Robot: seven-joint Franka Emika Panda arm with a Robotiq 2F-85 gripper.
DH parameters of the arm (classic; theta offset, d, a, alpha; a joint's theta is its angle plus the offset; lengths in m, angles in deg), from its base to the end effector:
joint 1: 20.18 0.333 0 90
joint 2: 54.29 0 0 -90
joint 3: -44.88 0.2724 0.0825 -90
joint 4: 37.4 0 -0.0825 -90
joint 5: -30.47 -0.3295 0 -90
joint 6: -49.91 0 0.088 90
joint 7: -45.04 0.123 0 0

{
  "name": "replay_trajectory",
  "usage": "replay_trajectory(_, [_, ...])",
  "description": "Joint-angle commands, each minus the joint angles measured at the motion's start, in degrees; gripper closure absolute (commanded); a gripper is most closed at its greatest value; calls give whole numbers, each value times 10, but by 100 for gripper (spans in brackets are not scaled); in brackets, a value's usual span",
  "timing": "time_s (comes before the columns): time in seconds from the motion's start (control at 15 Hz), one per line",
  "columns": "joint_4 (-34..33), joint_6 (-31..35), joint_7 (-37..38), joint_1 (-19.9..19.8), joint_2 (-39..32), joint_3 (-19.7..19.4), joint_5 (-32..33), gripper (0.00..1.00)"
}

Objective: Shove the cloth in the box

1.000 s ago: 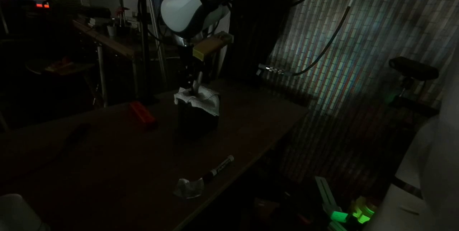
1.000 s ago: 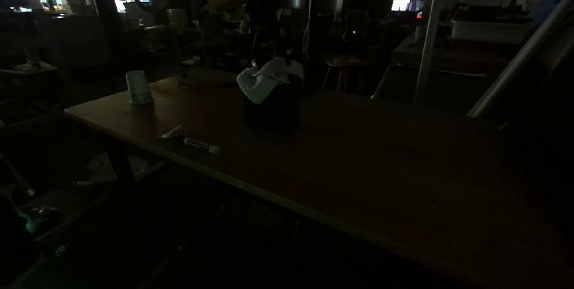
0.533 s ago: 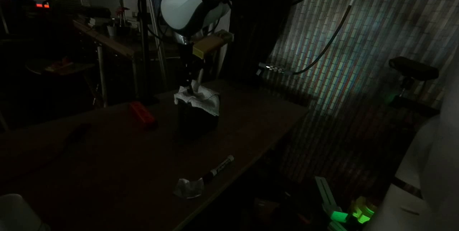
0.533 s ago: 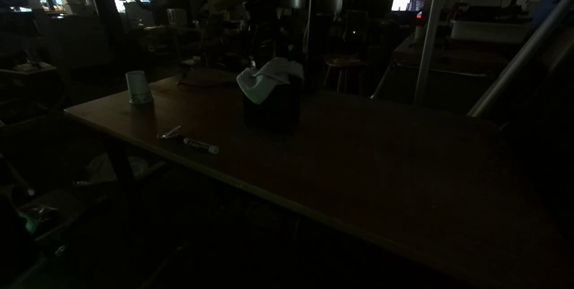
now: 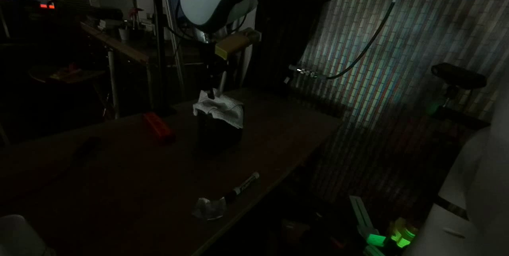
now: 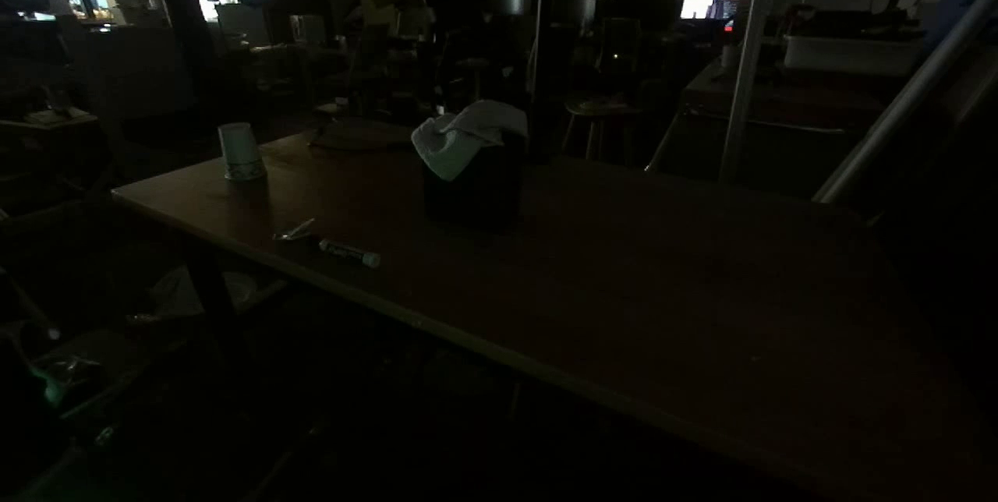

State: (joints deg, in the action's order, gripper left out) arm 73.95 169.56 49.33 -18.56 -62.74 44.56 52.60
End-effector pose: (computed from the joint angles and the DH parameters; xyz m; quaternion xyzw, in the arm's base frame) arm 0.5390 -0.0116 0.3790 0.9835 0.0696 0.0068 0.1669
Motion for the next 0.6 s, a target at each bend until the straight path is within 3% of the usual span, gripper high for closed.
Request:
replay_trajectory(0.0, [3,-5,-11,-3,23,-1,-15,19])
replay_trajectory(0.53, [4,-4,-12,-4,27,0,-27,80])
